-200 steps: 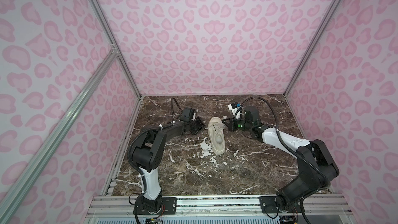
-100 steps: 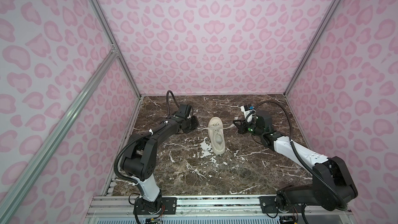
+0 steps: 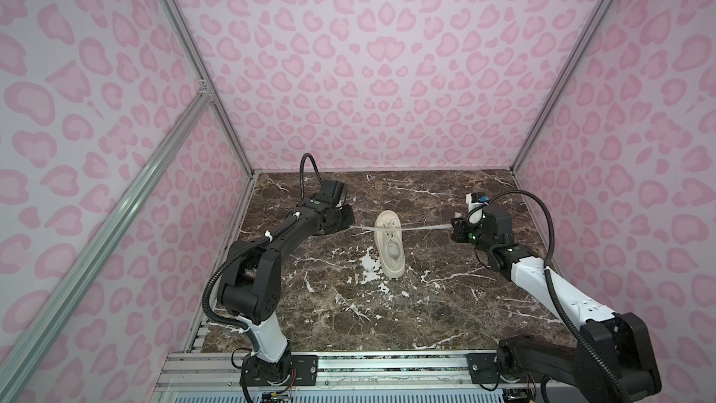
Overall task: Tie the shoes
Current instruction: 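Pull both laces apart, moving both grippers away from the sneaker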
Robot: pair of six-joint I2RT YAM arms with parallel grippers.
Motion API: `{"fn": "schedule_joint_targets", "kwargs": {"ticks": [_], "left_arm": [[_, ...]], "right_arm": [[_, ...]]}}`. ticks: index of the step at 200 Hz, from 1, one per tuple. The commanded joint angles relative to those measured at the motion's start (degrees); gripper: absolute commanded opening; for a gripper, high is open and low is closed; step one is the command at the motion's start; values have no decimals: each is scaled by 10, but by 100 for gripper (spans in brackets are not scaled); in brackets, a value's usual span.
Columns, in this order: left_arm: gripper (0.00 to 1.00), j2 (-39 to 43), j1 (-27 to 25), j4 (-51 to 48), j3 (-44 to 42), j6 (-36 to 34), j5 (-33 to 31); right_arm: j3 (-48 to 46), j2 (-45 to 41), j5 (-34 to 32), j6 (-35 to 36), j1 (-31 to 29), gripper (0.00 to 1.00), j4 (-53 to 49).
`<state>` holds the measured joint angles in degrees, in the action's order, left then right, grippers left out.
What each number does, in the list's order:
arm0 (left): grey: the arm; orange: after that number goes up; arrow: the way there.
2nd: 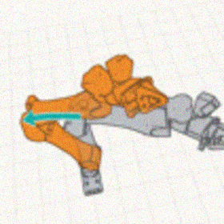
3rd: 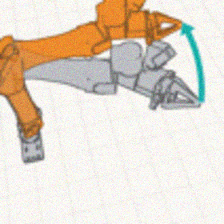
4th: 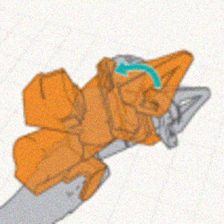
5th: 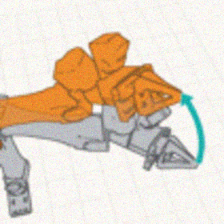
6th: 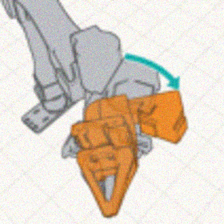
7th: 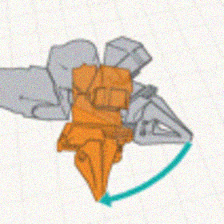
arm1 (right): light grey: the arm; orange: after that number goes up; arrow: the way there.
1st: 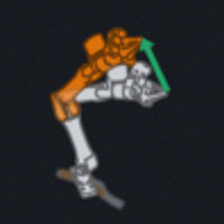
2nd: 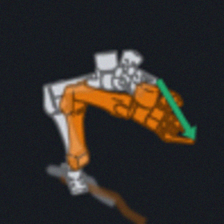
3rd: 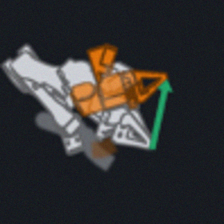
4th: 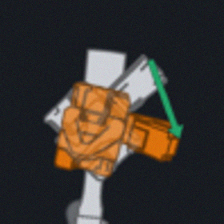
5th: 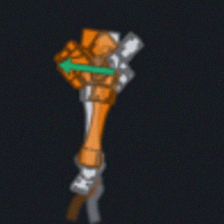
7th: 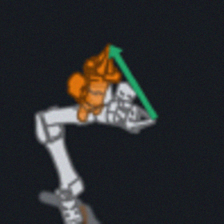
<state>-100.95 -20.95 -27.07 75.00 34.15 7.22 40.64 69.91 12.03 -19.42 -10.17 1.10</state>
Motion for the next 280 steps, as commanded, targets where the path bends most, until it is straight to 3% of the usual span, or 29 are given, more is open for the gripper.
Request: {"fn": "schedule_joint_targets", "kwargs": {"ticks": [1, 113, 280], "left_arm": [[3, -4, 4, -20, 5, -17, -15], [3, 0, 64, -63, 5, -70, -51], [4, -47, 120, -45, 8, -85, -12]], "right_arm": [[-16, -7, -22, -31, 18, 0, -16], [-82, -8, -43, -99, 86, 0, -14], [-120, -2, -47, -127, 126, 0, -11]]}}
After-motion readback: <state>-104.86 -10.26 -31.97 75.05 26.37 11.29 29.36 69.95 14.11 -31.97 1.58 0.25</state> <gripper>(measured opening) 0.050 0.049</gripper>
